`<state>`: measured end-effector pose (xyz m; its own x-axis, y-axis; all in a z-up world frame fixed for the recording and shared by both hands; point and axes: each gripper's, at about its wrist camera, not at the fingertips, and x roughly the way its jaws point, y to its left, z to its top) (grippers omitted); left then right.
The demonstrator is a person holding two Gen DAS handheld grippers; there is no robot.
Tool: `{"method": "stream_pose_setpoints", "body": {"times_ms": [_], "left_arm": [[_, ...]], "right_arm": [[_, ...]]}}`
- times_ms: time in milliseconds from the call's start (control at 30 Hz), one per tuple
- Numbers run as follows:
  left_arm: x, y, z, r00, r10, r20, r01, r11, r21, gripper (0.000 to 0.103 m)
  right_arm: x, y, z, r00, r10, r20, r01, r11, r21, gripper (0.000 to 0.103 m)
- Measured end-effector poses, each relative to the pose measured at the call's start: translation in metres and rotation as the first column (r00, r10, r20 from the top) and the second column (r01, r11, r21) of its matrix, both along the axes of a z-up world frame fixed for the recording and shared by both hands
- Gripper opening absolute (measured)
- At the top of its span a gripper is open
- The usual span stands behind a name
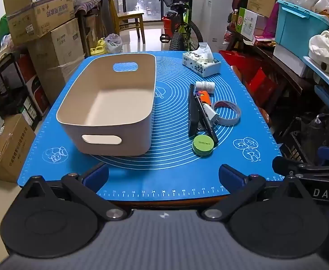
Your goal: Organize rigid objects
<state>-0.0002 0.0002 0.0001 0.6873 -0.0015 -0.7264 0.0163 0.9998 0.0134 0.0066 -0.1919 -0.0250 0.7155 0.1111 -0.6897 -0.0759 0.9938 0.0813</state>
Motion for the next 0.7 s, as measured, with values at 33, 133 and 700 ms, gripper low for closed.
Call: {"method": "stream_pose_setpoints", "body": {"times_ms": [33,133,700], "left_arm": [[0.0,0.0,0.0,1.0,0.0,-0.005,0.0,1.0,0.007,0.103],[0.0,0.0,0.001,1.0,0.001,-0.004,-0.001,1.0,0.011,0.103],[0.001,0.001,-0.004,1.0,-0.008,-0.003,0.008,1.0,-0.002,0.103]], "right_arm": [[0.0,0.0,0.0,1.0,0.0,-0.001,0.0,1.0,-0.003,0.1],[0.001,0.001,0.0,1.0,0.0,-0.005,0.0,1.0,-0.006,0.1],[0.002,-0.006,-0.006,1.0,-0.011,-0.024,0.011,1.0,0.012,0.1]]}}
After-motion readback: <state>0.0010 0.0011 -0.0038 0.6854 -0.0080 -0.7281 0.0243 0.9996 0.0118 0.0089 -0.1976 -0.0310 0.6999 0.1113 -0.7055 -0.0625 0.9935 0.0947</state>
